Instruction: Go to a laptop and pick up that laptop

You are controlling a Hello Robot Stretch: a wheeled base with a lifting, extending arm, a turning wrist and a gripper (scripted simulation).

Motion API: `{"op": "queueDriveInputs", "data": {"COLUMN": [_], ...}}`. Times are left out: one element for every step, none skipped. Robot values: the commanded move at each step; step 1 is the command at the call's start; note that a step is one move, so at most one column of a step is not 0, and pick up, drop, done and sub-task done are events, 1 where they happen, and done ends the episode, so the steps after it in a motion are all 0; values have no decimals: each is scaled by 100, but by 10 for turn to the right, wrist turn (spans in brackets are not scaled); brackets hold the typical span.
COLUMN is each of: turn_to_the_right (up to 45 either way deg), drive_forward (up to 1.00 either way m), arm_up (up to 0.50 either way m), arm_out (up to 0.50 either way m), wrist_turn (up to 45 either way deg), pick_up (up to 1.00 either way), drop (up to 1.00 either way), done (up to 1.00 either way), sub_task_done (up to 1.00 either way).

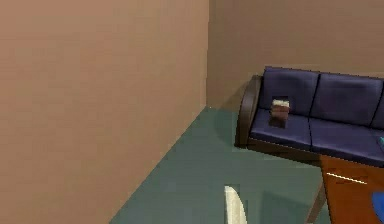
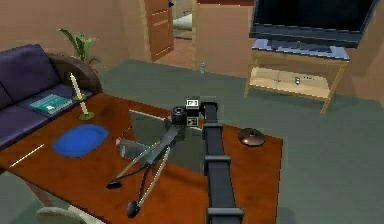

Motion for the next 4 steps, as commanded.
{"op": "queueDriveInputs", "data": {"turn_to_the_right": [0, 0, 0, 0], "drive_forward": [0, 0, 0, 0], "arm_up": [0, 0, 0, 0], "arm_out": [0, 0, 0, 0], "wrist_turn": [450, 450, 450, 270], "pick_up": [0, 0, 0, 0], "drop": [0, 0, 0, 0], "done": [0, 0, 0, 0], "sub_task_done": [0, 0, 0, 0]}}
